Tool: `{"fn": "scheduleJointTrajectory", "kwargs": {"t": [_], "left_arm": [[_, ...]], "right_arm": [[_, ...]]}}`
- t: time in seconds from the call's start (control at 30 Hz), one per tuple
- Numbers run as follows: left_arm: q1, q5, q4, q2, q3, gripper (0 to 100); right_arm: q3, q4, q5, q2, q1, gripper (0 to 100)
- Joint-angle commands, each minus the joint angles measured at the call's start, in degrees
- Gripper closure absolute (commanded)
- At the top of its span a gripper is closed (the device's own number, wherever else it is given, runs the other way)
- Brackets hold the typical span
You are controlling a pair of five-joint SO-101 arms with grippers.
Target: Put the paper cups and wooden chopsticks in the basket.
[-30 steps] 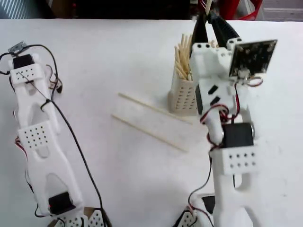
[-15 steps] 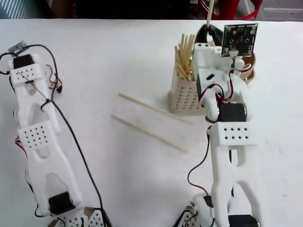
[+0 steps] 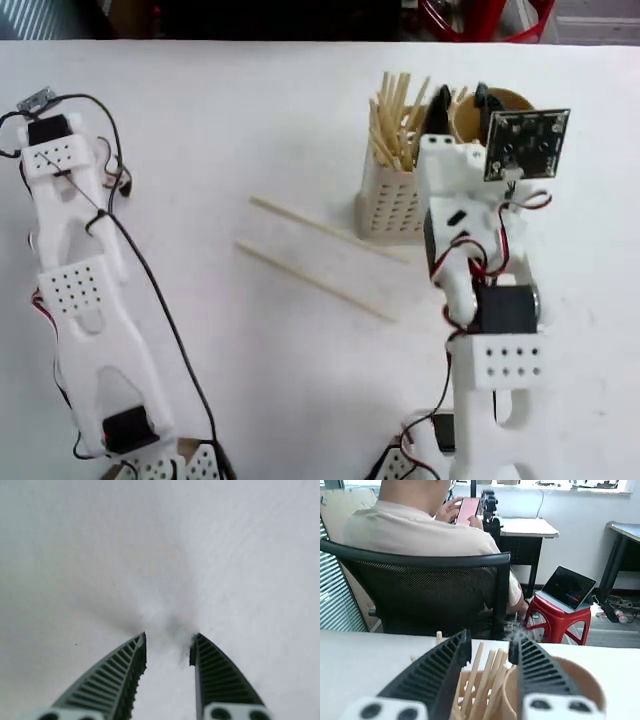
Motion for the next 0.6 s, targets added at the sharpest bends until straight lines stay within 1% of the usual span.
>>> {"fn": "scheduleJointTrajectory", "kwargs": {"t": [0.0, 0.07, 0.13, 0.23, 0.3, 0.4, 0.5, 0.57], "left_arm": [[0.66, 0.53, -0.62, -0.66, -2.64, 84], [1.10, 0.35, -0.62, -0.66, -2.64, 84], [1.10, 0.35, -0.62, -0.66, -2.64, 84], [1.01, 0.26, -0.62, -0.66, -2.64, 84], [1.01, 0.26, -0.62, -0.66, -2.64, 84], [1.01, 0.26, -0.62, -0.66, -2.64, 84], [1.10, 0.26, -0.62, -0.66, -2.81, 84], [1.10, 0.26, -0.62, -0.66, -2.90, 84]], "right_arm": [[-6.77, 14.29, 9.23, -1.63, -6.99, 91.5], [-9.05, 21.49, 15.82, 0.57, -14.11, 91.4], [-10.55, 27.91, 20.84, 3.91, -21.23, 91.4], [-11.08, 32.04, 25.05, 10.33, -28.70, 91.4], [-11.16, 32.04, 27.34, 15.43, -31.08, 91.3], [-11.43, 31.78, 32.18, 23.87, -32.04, 90.3], [-11.43, 31.08, 36.84, 32.66, -32.92, 83.7], [-11.43, 26.77, 37.71, 37.85, -32.57, 80.4]]}}
